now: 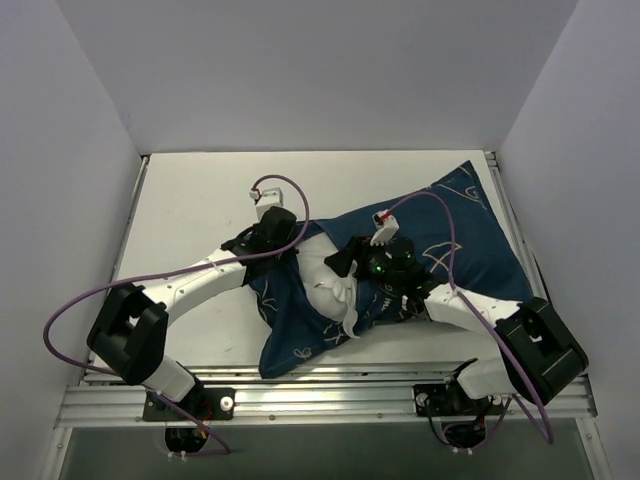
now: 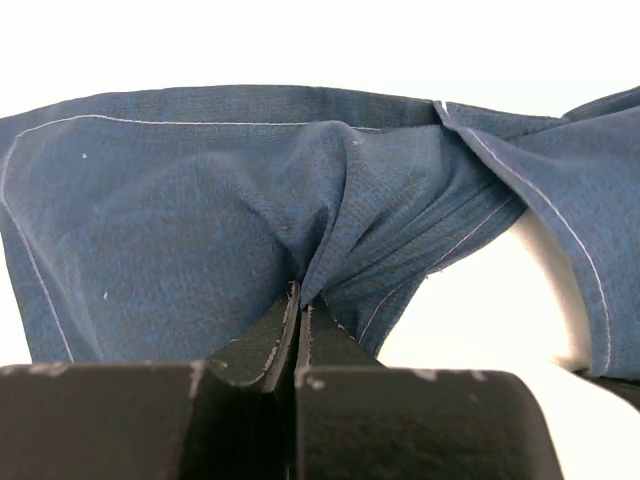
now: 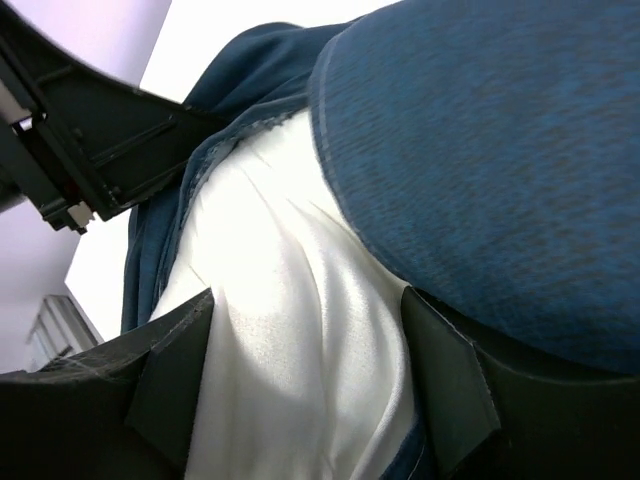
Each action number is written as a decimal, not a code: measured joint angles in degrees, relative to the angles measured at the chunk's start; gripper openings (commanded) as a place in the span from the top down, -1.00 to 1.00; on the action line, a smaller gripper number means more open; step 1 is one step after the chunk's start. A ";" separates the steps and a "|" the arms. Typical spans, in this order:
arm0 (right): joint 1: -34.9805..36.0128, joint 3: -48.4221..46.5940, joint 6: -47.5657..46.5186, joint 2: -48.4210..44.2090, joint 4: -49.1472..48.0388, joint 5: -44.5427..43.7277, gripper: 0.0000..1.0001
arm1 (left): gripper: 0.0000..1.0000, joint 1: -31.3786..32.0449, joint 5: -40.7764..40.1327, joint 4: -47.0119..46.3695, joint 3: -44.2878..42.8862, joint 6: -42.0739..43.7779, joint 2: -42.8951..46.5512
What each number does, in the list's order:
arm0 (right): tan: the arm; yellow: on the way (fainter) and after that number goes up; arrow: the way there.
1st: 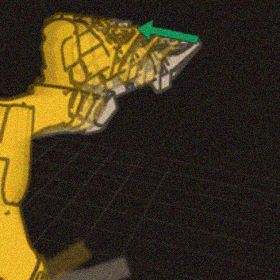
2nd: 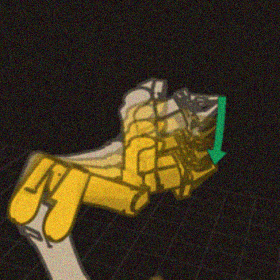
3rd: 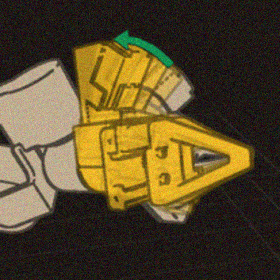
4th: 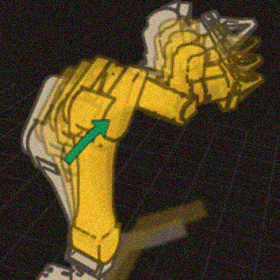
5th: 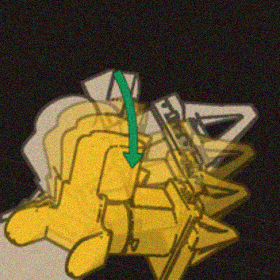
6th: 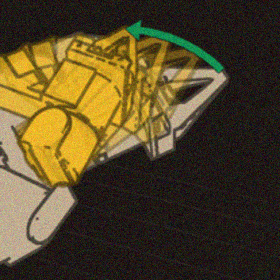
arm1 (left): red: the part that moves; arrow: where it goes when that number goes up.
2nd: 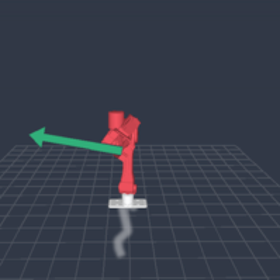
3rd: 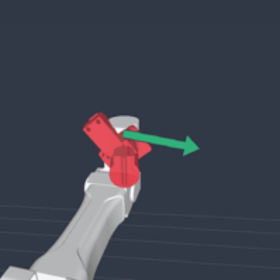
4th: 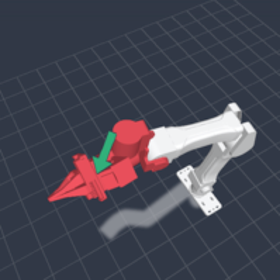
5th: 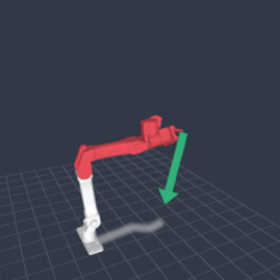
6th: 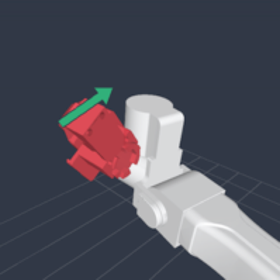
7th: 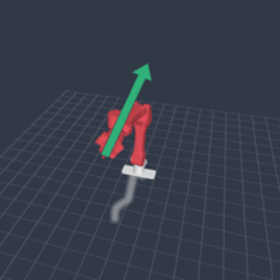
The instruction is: Remove the pillowcase from the pillow
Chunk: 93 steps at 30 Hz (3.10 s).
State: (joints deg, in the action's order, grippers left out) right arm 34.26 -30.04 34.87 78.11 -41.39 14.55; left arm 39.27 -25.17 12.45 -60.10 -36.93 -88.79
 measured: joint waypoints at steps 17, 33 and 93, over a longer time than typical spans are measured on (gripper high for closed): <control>3.69 -11.69 -8.66 -12.96 32.65 -7.50 -0.36 | 0.95 5.95 10.67 -5.35 16.00 -9.55 14.71; 22.36 -24.11 -16.79 -3.52 40.50 -25.09 -0.36 | 0.95 7.65 9.90 -7.23 19.04 -13.33 16.28; -21.66 -17.46 -0.70 -17.09 47.19 -24.94 1.00 | 0.95 5.29 8.00 -3.37 25.75 -20.72 26.14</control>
State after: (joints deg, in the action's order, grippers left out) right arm 12.60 -47.51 34.17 61.01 5.80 -10.39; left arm 44.56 -17.17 9.08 -34.35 -57.65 -62.65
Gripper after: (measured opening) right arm 0.004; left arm 0.034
